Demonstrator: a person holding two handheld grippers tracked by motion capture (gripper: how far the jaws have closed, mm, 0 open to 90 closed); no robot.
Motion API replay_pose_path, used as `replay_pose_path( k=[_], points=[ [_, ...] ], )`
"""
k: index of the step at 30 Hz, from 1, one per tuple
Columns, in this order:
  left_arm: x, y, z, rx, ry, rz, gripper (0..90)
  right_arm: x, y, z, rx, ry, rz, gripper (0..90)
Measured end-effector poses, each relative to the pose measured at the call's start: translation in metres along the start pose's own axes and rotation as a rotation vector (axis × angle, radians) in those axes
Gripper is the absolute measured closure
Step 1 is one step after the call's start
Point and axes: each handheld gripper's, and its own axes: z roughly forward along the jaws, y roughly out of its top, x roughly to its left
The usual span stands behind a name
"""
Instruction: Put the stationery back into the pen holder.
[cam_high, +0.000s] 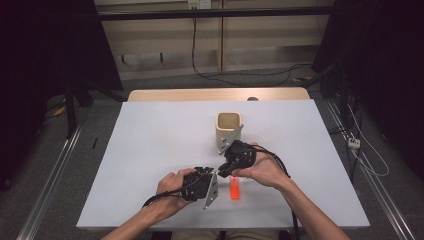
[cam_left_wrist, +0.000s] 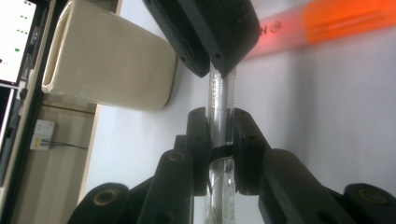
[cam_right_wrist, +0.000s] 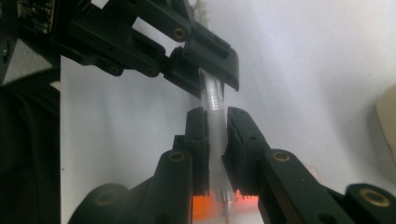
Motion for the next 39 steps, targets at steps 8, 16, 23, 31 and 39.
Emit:
replay_pose_path(
  k=[8,16,23,31,39],
  points=[
    [0.016,-0.016,0.000,-0.070,-0.089,-0.262,79.4,-0.002,-0.024,-0.003,-0.092,-0.066,0.062,46.5],
    [0.031,-0.036,-0.009,-0.133,-0.133,-0.483,79.4,-0.004,-0.048,-0.014,-0.238,-0.194,0.162,20.7],
    [0.039,-0.042,-0.013,-0.191,-0.171,-0.637,79.4,0.003,-0.072,-0.018,-0.307,-0.272,0.228,13.6],
    [0.050,-0.042,-0.016,-0.261,-0.178,-0.761,79.5,0.010,-0.105,-0.027,-0.362,-0.372,0.307,8.0],
    [0.062,-0.033,-0.018,-0.285,-0.167,-0.804,79.4,0.014,-0.127,-0.033,-0.406,-0.449,0.376,7.6]
  ],
)
